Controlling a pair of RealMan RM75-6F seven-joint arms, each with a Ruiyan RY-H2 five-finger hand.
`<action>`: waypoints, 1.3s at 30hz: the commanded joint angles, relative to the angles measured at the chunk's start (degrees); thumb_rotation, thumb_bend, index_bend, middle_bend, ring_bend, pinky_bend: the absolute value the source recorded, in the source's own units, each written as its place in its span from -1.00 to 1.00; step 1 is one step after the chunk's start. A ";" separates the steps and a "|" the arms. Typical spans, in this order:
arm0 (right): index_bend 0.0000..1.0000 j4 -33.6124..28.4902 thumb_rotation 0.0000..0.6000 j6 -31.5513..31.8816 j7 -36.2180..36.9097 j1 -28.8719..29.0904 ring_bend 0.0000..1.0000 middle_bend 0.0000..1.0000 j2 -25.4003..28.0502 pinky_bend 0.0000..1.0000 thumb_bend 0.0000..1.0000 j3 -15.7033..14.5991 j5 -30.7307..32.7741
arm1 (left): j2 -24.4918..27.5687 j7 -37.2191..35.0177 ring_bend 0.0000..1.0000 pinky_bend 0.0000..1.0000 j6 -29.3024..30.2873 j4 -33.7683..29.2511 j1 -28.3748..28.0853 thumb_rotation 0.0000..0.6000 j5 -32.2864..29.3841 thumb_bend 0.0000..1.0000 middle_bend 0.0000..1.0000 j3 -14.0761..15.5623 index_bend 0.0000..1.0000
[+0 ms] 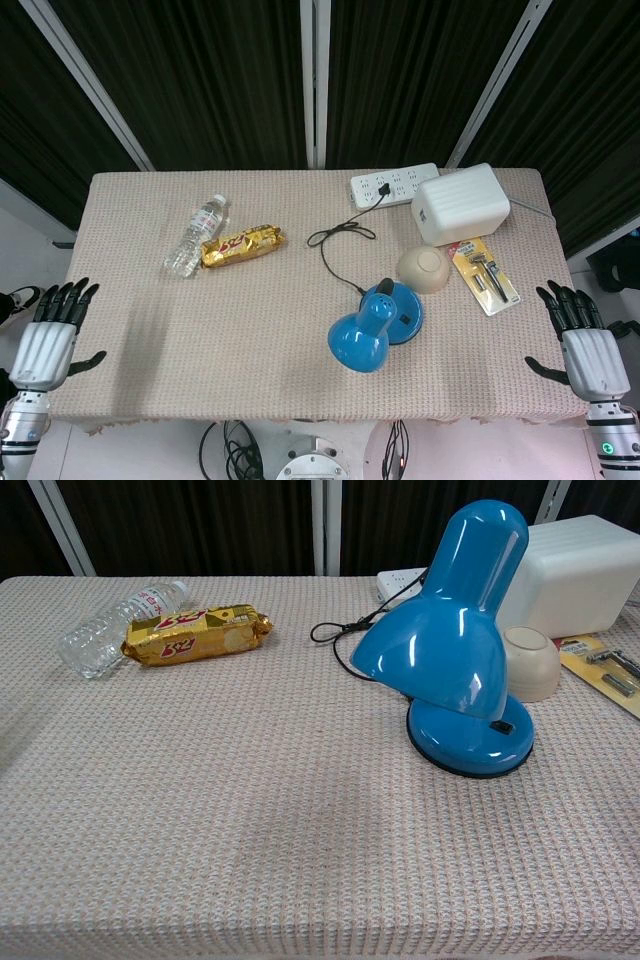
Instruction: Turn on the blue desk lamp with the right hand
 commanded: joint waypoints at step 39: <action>-1.00 -2.78 1.00 -7.06 -3.84 4.04 -1.00 -0.98 1.33 -1.00 -0.24 -1.21 -1.87 | -0.50 0.80 -1.00 -1.00 -0.40 -0.57 -0.65 1.00 0.57 -0.82 -1.00 0.20 -1.00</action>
